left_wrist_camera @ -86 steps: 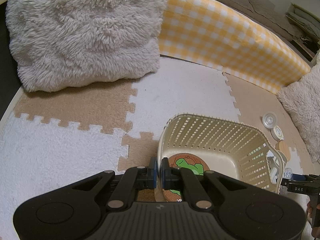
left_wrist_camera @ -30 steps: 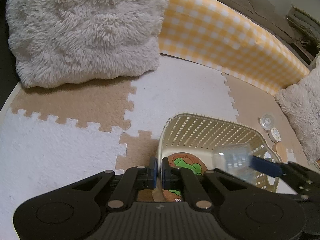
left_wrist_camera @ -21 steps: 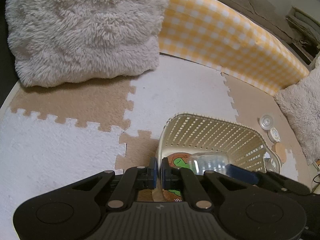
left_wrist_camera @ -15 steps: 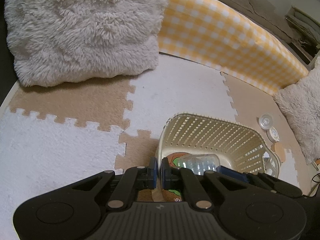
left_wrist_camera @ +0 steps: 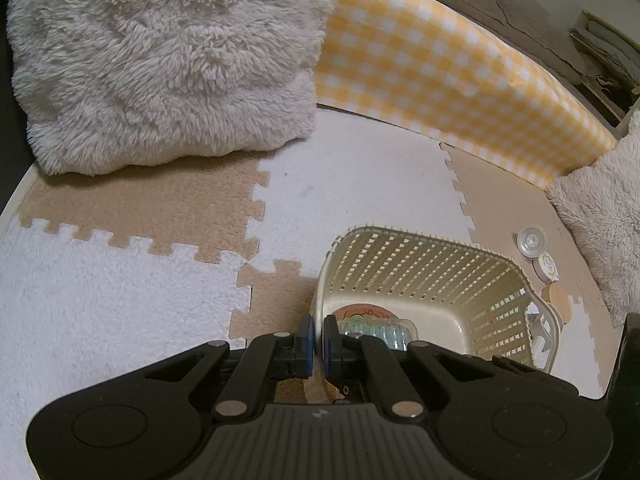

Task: Organize rigid objects
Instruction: 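Carry the blister tray with the right tool into the basket and release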

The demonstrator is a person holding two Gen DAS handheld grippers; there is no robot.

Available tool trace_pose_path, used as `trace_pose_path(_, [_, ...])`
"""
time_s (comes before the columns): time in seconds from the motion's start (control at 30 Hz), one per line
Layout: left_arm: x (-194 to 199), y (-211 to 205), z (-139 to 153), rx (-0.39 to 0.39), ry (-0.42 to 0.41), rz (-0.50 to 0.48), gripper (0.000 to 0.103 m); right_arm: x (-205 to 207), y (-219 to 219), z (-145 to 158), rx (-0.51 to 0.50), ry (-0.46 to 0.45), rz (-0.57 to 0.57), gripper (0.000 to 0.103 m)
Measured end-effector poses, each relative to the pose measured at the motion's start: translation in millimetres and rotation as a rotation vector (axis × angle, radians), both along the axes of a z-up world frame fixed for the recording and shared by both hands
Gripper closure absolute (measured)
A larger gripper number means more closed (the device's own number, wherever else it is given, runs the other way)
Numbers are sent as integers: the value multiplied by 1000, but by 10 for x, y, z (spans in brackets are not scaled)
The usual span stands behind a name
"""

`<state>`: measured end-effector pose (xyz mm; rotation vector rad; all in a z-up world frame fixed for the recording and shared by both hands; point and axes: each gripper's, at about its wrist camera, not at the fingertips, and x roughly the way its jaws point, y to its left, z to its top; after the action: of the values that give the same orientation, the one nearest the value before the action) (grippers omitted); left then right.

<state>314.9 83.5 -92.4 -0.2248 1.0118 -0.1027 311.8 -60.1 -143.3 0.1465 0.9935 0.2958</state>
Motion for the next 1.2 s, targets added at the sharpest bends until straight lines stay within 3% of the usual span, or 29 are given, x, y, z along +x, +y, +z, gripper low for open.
trace_pose_path(0.77, [-4,-10,4,-1,-1,-2,98,-106,-105,142,30,9,-6,20])
trace_pose_path(1.2, [-1,-5,3,-1,-1,-2,98,-405,-403,593,3,-117,75,8])
